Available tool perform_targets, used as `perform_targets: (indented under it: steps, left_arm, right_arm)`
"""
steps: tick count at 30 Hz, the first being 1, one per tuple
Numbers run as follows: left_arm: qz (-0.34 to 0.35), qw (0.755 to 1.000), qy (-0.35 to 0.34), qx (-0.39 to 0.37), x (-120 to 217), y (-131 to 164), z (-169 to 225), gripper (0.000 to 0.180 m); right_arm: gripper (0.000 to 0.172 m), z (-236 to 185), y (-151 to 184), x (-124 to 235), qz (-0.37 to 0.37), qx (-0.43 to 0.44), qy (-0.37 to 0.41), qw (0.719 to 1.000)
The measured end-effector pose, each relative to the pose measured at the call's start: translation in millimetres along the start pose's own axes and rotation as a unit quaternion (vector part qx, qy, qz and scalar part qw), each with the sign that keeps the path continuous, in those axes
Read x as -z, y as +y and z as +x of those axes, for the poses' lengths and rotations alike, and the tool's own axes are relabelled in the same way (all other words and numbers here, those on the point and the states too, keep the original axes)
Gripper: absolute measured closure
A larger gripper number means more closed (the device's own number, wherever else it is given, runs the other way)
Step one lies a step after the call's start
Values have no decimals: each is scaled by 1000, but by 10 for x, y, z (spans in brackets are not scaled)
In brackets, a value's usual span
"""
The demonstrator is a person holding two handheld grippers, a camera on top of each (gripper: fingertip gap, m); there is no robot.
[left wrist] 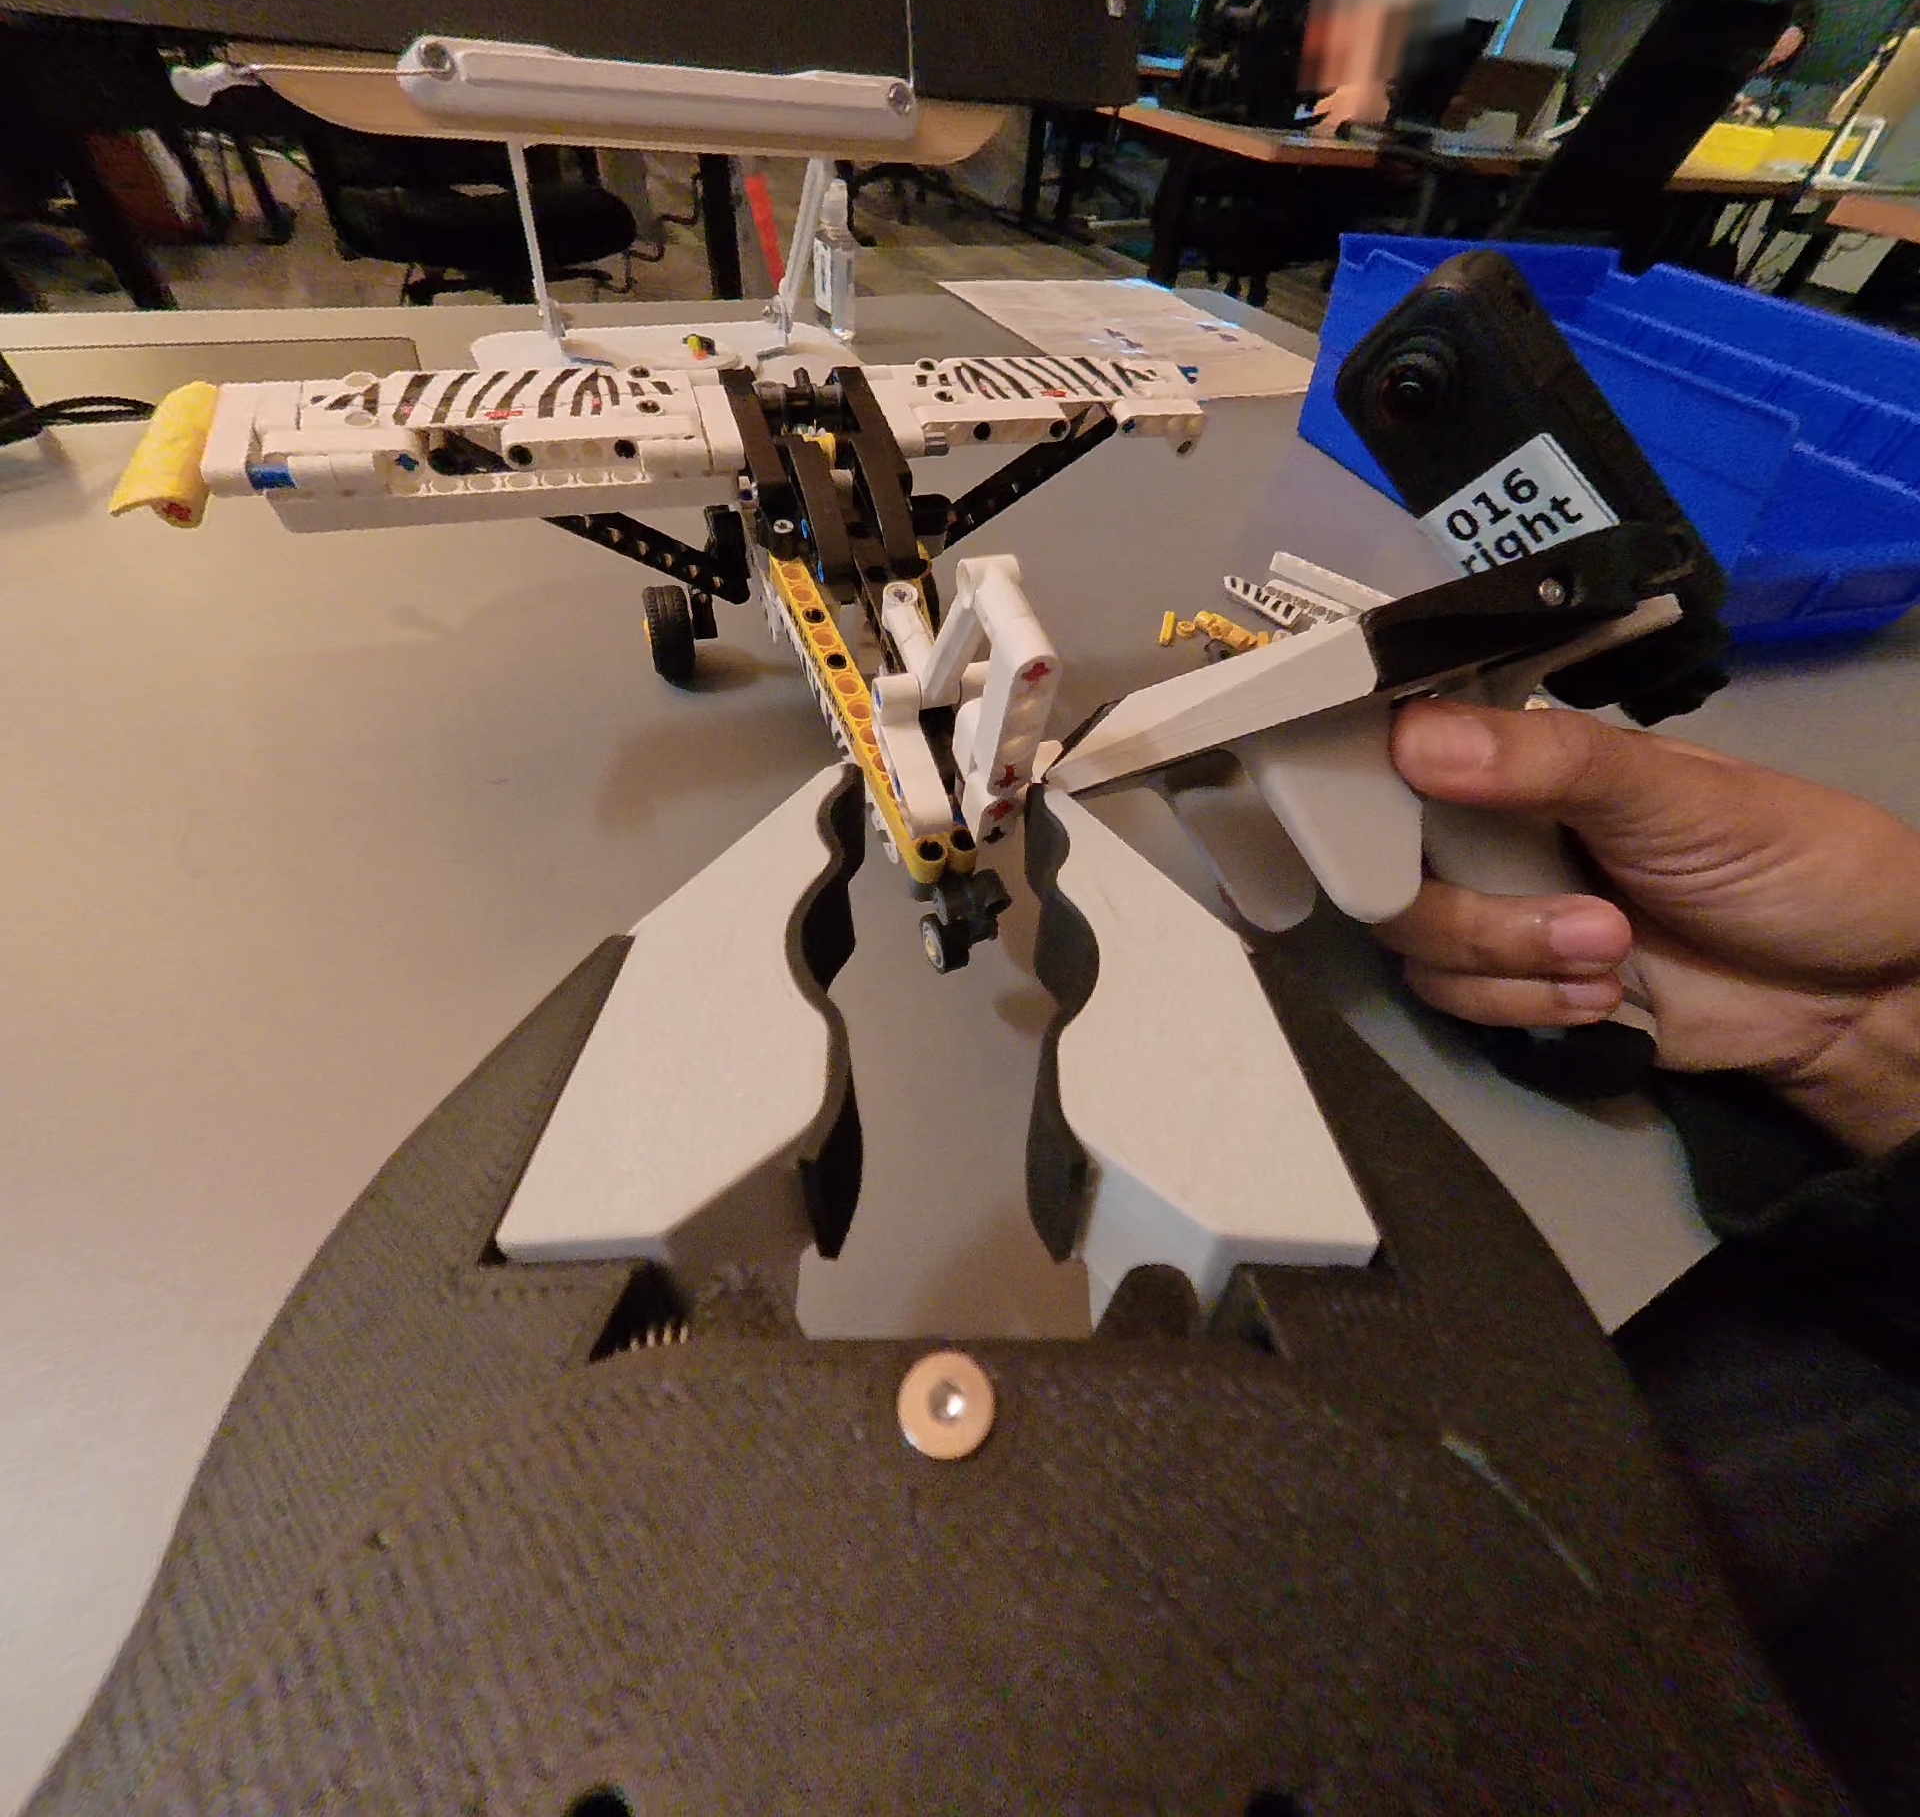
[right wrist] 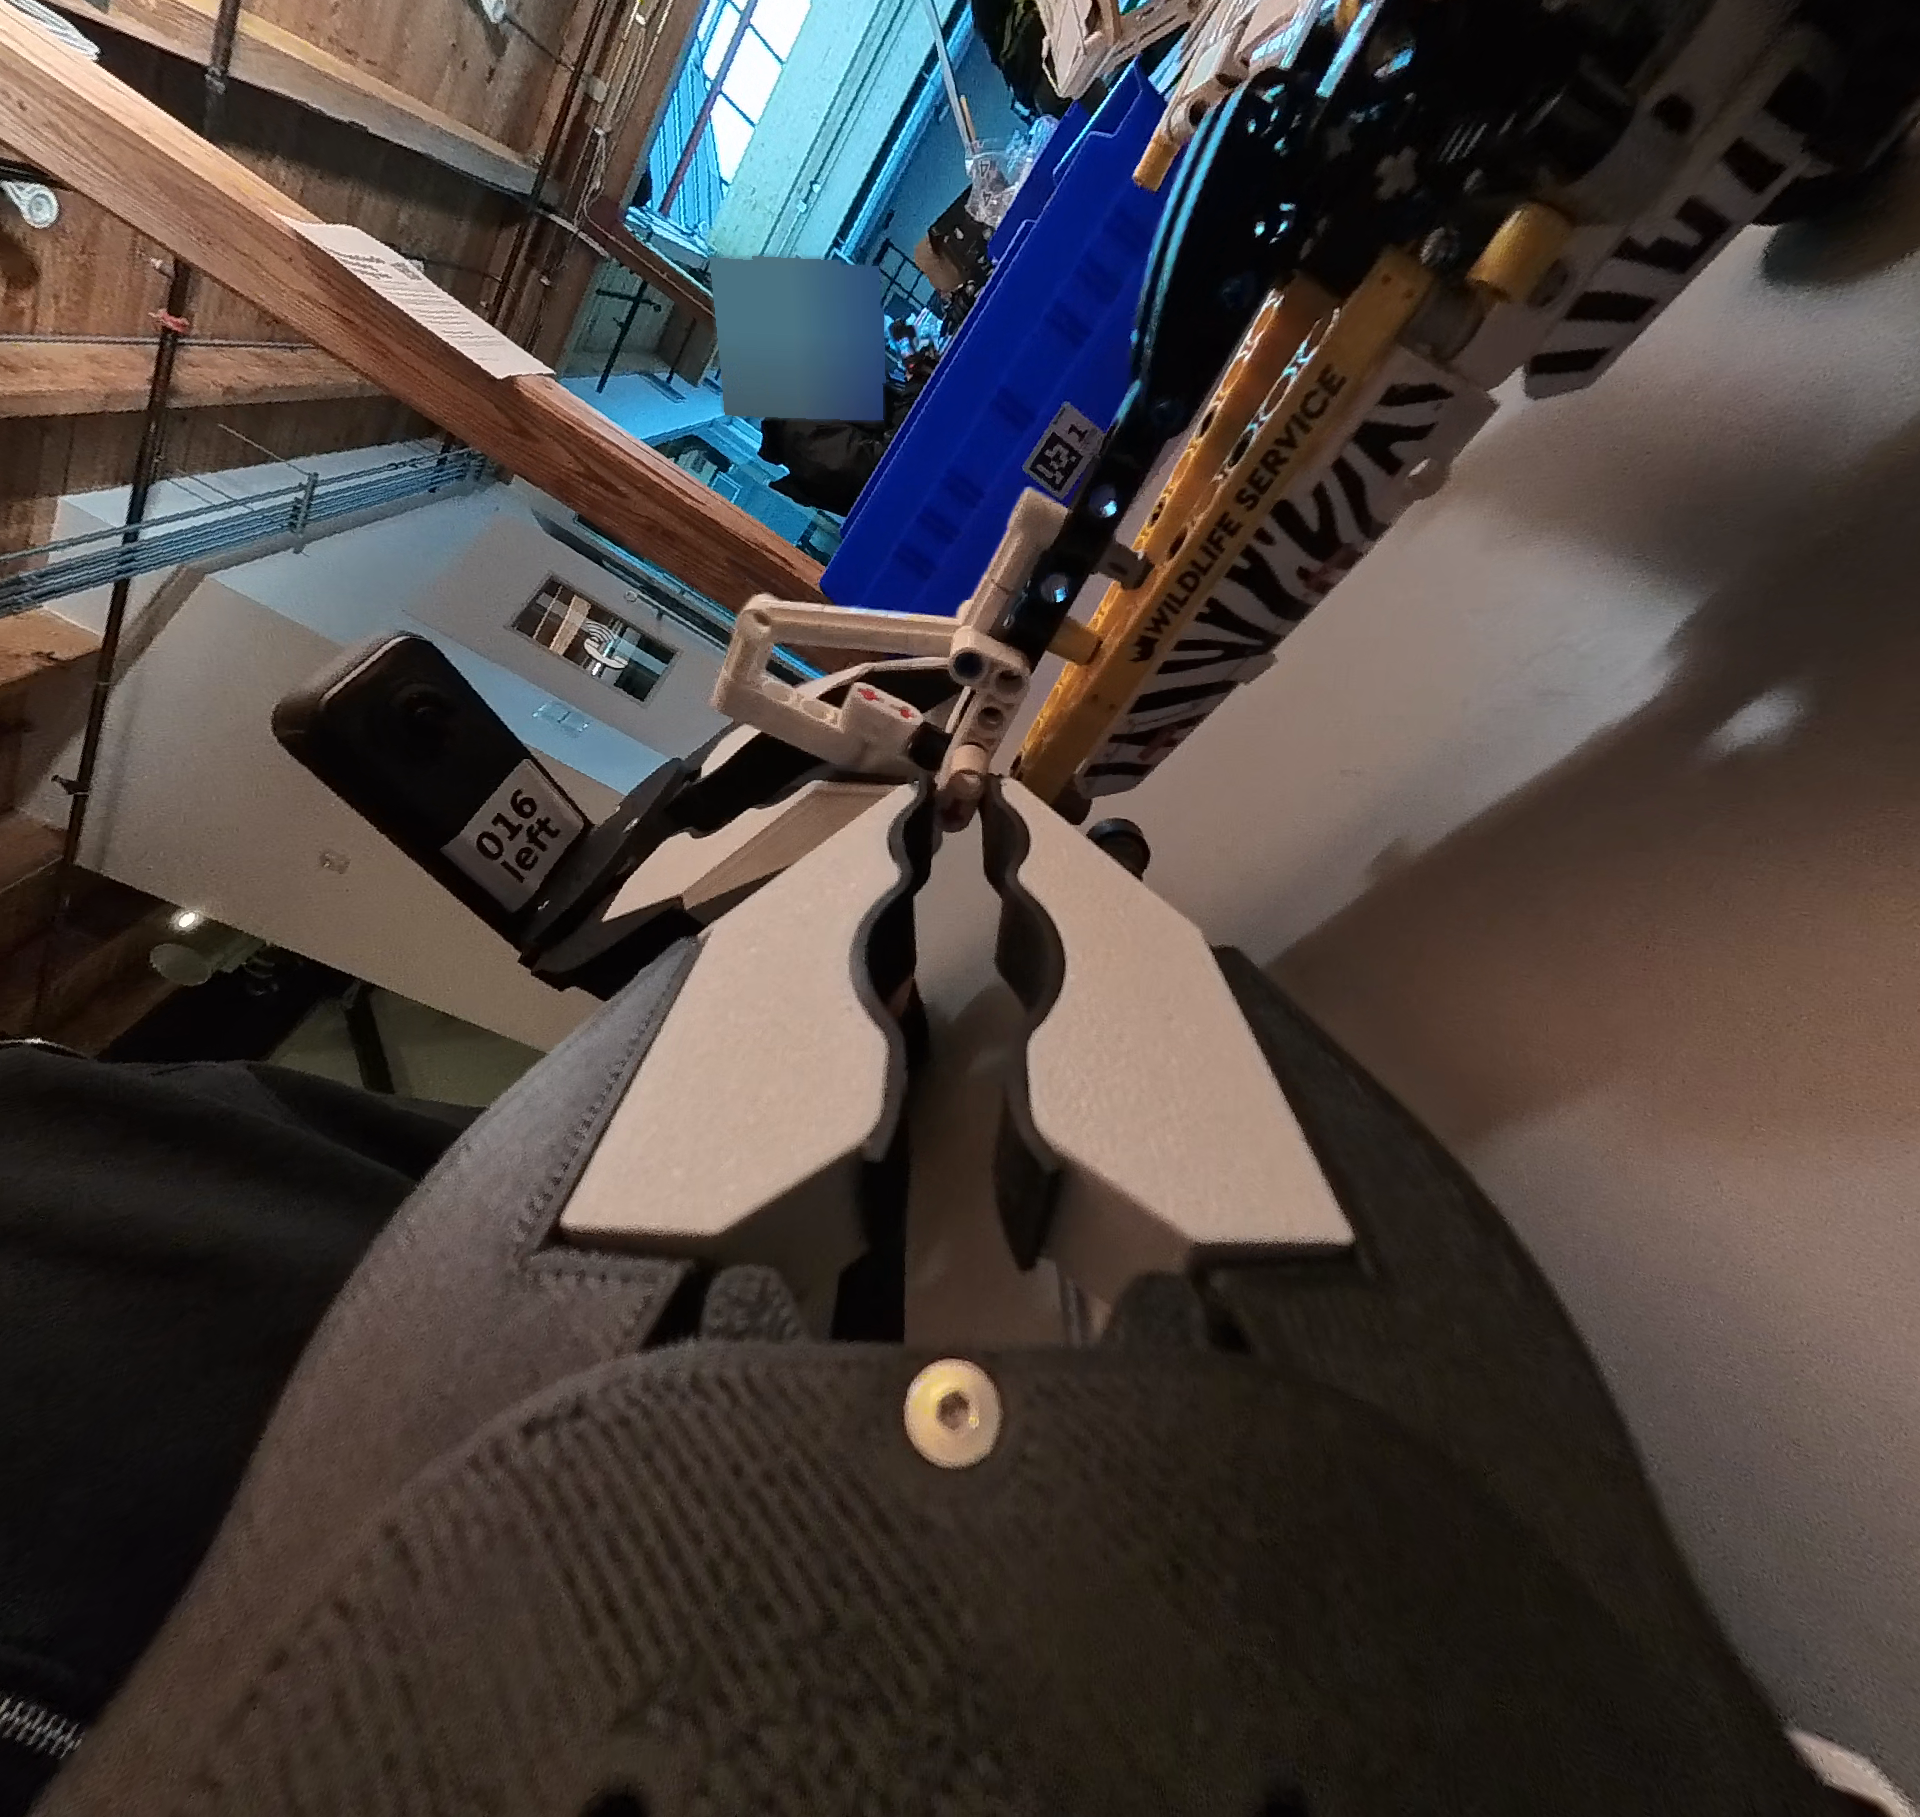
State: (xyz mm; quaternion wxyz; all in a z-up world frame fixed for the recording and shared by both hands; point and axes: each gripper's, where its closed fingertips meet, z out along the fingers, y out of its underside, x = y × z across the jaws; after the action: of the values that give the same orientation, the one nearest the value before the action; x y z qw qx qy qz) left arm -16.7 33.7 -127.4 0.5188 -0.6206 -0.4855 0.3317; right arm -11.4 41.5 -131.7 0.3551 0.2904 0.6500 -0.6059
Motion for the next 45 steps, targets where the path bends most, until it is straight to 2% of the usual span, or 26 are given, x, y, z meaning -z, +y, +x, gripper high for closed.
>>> perform_targets:
  steps: [4,9,13,16,18,23,25,28,32,34,36,37,40,42,43,45]
  left_arm:
    - [-4,1000,-13,-11,-4,8,-15,158]
    - [-7,1000,-3,-13,-9,16,2,158]
    - [-5,999,4,-32,-4,11,58,166]
    - [-5,999,11,-32,-7,13,76,166]
    - [0,1000,28,-7,3,2,76,162]
    - [14,987,101,127,49,-8,74,149]
    - [7,985,101,140,60,-24,29,144]
    - [-56,992,73,91,40,-5,-44,136]
    - [-59,982,148,99,165,-358,148,128]
    - [-86,986,124,74,137,-397,62,120]
    - [-155,985,69,24,13,-258,-122,111]
    - [-186,980,69,14,-52,-192,-142,110]
    - [-266,955,122,54,-167,-76,-92,112]
    - [-336,936,105,29,-187,69,-194,112]
    - [-364,927,91,9,-189,133,-250,101]
    - [-394,914,96,0,-192,166,-225,109]
  right_arm:
    - [165,22,3,23,3,-3,11,1000]
    - [165,19,7,33,5,-9,10,1000]
    - [165,13,12,27,2,-12,5,1000]
    - [165,7,11,30,2,-17,-1,1000]
    - [165,0,23,22,-2,-12,0,1000]
    - [164,45,61,-7,-11,13,29,999]
    - [164,64,72,-31,-13,35,49,998]
    - [164,121,51,-39,-11,59,81,995]
    - [164,130,35,-36,-6,63,86,994]
    - [163,129,38,-40,-7,69,91,993]
    - [163,141,60,-61,-15,83,105,991]
    - [163,148,73,-71,-20,94,116,989]
    - [162,160,95,-94,-29,136,150,979]
    - [161,174,109,-107,-34,163,174,971]
    - [161,188,114,-114,-37,177,189,965]
    - [160,207,102,-125,-40,213,216,952]
